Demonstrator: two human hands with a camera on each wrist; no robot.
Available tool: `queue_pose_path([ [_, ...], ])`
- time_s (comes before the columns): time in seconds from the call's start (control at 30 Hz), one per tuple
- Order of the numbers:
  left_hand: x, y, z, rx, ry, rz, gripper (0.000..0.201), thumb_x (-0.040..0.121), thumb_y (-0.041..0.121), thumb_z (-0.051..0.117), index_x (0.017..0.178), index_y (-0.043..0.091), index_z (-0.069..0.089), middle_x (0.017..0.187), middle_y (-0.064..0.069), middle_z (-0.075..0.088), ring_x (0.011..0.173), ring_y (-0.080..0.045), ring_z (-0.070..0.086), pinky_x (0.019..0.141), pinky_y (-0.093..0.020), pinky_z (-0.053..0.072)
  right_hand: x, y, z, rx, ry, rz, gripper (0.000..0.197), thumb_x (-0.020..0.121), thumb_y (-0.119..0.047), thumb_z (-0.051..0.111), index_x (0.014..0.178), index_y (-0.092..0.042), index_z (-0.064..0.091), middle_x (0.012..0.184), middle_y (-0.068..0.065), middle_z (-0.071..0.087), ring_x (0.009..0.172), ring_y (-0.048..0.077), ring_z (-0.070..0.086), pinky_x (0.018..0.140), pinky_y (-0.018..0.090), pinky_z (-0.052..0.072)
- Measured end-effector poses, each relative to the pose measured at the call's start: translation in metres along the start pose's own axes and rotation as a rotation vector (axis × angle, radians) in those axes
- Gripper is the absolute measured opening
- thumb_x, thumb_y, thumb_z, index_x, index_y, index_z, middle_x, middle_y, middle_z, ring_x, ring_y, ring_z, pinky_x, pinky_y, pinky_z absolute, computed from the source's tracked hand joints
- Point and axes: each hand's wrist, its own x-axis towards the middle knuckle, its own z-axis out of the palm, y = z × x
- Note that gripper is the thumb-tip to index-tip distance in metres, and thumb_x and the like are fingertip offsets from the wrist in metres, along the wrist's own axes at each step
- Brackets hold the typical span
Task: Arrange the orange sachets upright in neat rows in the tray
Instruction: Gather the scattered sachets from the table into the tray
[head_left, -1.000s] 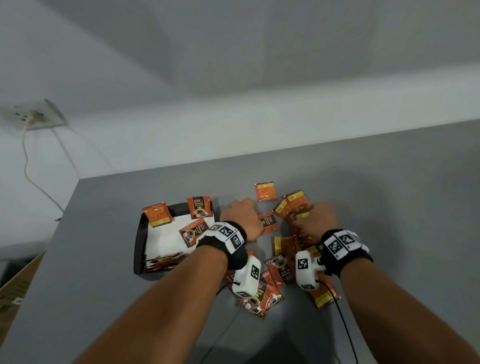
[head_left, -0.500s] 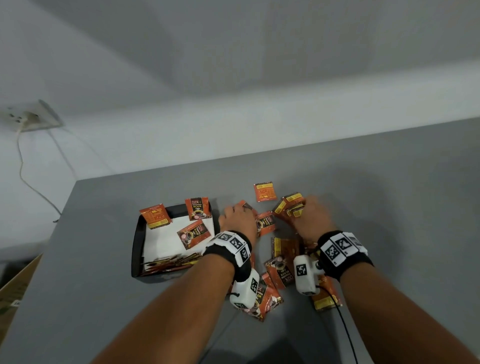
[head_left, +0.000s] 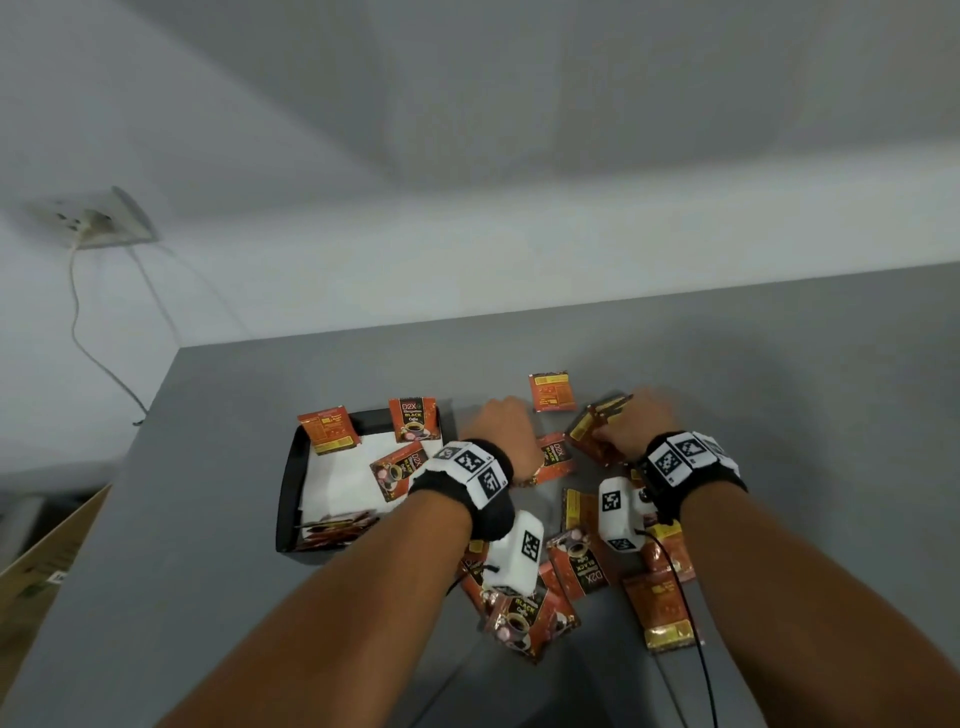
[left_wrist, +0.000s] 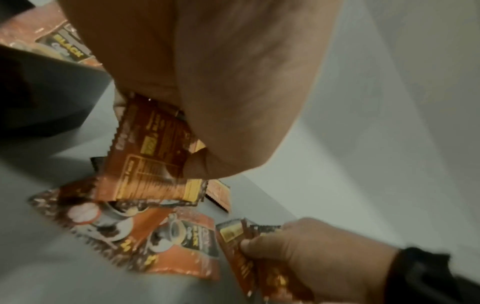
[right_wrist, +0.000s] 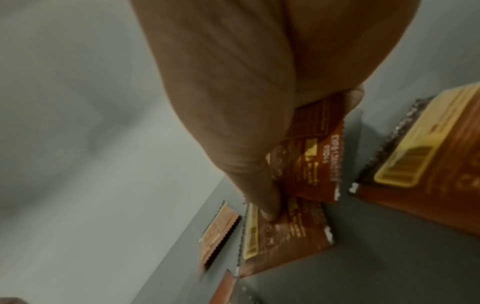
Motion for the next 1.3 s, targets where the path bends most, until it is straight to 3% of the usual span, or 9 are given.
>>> queue_pose_path([
  [0.07, 0.007, 0.004, -0.006, 0.043, -0.017, -0.029, 0.007, 0.087, 0.015, 0.065, 0.086, 0.009, 0.061, 0.099, -0.011, 0.068, 0.086, -0.025, 0.065, 0.078, -0.037, 0.060, 0.000, 0.002, 0.002, -0.027, 0.041, -0.007, 0.068, 0.086, -0.042, 0.073, 0.136, -0.003, 0.047, 0.135, 0.014, 0.051, 0.125, 0.031, 0.051, 0.106, 0.039, 0.044],
  [0.2, 0.014, 0.010, -0.001, 0.245, -0.002, -0.095, 0.035, 0.089, 0.022, 0.066, 0.119, 0.007, 0.057, 0.125, -0.015, 0.055, 0.119, -0.031, 0.049, 0.100, -0.040, 0.044, -0.003, 0.003, 0.004, -0.050, 0.062, -0.021, 0.068, 0.084, -0.038, 0.075, 0.133, -0.004, 0.042, 0.131, 0.013, 0.051, 0.120, 0.032, 0.055, 0.102, 0.039, 0.047],
  [0.43, 0.019, 0.011, 0.013, 0.139, -0.048, -0.229, 0.068, 0.072, 0.022, 0.084, 0.129, 0.009, 0.052, 0.131, -0.014, 0.049, 0.122, -0.032, 0.050, 0.092, -0.041, 0.048, -0.001, -0.003, -0.010, 0.153, 0.041, -0.013, 0.062, 0.082, -0.036, 0.074, 0.125, -0.012, 0.036, 0.118, 0.014, 0.060, 0.112, 0.035, 0.058, 0.085, 0.041, 0.054],
  [0.6, 0.018, 0.005, 0.008, 0.042, 0.005, -0.133, 0.051, 0.080, 0.017, 0.073, 0.124, 0.011, 0.048, 0.123, -0.016, 0.058, 0.113, -0.033, 0.056, 0.092, -0.039, 0.051, 0.007, -0.038, -0.024, 0.259, -0.013, -0.107, 0.066, 0.083, -0.034, 0.077, 0.129, -0.005, 0.039, 0.115, 0.011, 0.059, 0.108, 0.030, 0.060, 0.078, 0.035, 0.047],
  [0.77, 0.006, 0.001, -0.016, -0.151, 0.002, -0.093, 0.048, 0.086, 0.008, 0.065, 0.125, 0.008, 0.037, 0.106, -0.013, 0.062, 0.098, -0.032, 0.064, 0.072, -0.037, 0.053, 0.025, -0.071, -0.005, 0.148, -0.047, -0.126, 0.067, 0.078, -0.034, 0.080, 0.127, -0.005, 0.044, 0.125, 0.015, 0.061, 0.114, 0.034, 0.060, 0.087, 0.036, 0.049],
  [0.93, -0.009, -0.007, -0.051, 0.003, -0.050, 0.024, 0.007, 0.090, 0.006, 0.057, 0.090, 0.000, 0.062, 0.090, -0.011, 0.065, 0.094, -0.029, 0.068, 0.072, -0.032, 0.053, 0.033, -0.083, 0.014, 0.083, -0.090, -0.067, 0.067, 0.076, -0.026, 0.085, 0.128, -0.004, 0.048, 0.127, 0.015, 0.062, 0.116, 0.032, 0.061, 0.078, 0.030, 0.044],
  [1.03, -0.007, -0.014, -0.053, 0.004, -0.060, 0.038, 0.019, 0.086, 0.000, 0.058, 0.103, -0.003, 0.067, 0.098, -0.014, 0.070, 0.092, -0.029, 0.069, 0.075, -0.034, 0.057, 0.036, -0.081, 0.016, 0.022, -0.069, -0.056, 0.084, 0.069, -0.031, 0.090, 0.132, -0.004, 0.041, 0.129, 0.016, 0.057, 0.120, 0.033, 0.058, 0.087, 0.035, 0.048],
  [1.2, 0.006, -0.010, -0.032, -0.032, -0.085, 0.067, 0.018, 0.088, 0.007, 0.062, 0.104, 0.002, 0.066, 0.097, -0.012, 0.072, 0.087, -0.027, 0.070, 0.076, -0.036, 0.060, 0.033, -0.061, 0.010, 0.179, -0.054, -0.115, 0.063, 0.078, -0.011, 0.082, 0.110, -0.015, 0.029, 0.098, 0.011, 0.058, 0.085, 0.028, 0.057, 0.069, 0.036, 0.045],
  [1.3, 0.013, 0.004, -0.016, -0.013, -0.087, 0.091, 0.013, 0.088, 0.014, 0.066, 0.094, 0.004, 0.069, 0.092, -0.011, 0.073, 0.084, -0.027, 0.070, 0.069, -0.033, 0.056, 0.030, -0.038, -0.011, 0.299, -0.005, -0.160, 0.063, 0.072, -0.023, 0.086, 0.111, -0.013, 0.037, 0.091, 0.004, 0.059, 0.081, 0.025, 0.061, 0.062, 0.031, 0.047],
])
